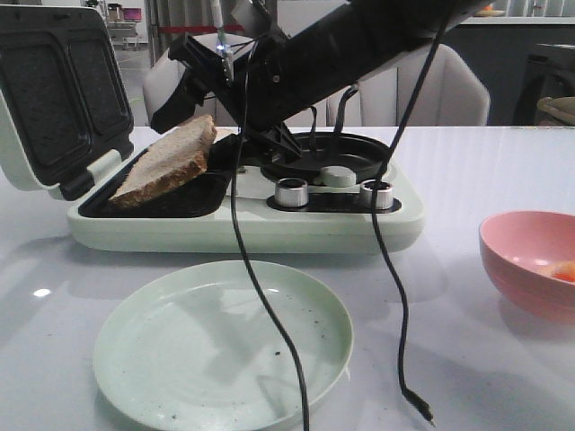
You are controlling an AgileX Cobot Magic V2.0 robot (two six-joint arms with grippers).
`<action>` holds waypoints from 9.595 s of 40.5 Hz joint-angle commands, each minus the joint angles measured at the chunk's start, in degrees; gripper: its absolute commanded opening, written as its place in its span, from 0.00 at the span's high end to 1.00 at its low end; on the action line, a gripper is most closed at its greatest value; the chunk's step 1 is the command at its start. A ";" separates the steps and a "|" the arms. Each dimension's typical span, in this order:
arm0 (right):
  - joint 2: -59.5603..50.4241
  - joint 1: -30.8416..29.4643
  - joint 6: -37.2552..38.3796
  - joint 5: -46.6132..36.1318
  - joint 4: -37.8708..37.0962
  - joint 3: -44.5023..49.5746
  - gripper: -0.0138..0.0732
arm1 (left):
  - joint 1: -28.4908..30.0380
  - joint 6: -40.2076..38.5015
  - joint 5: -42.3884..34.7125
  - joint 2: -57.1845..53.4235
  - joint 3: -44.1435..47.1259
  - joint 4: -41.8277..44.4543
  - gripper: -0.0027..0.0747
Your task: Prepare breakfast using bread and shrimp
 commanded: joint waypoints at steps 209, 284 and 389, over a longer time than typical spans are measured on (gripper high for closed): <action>-89.90 -1.58 39.13 9.15 -69.15 57.35 0.22 | 20.42 42.26 -10.29 24.25 -13.81 -40.55 0.84; -37.35 -30.00 43.99 10.04 -78.00 33.16 0.22 | 20.42 40.78 -11.99 2.73 -0.10 -40.31 0.84; -2.86 14.17 67.77 33.66 -170.38 -22.64 0.82 | 20.42 40.78 -11.99 2.73 -0.10 -40.31 0.84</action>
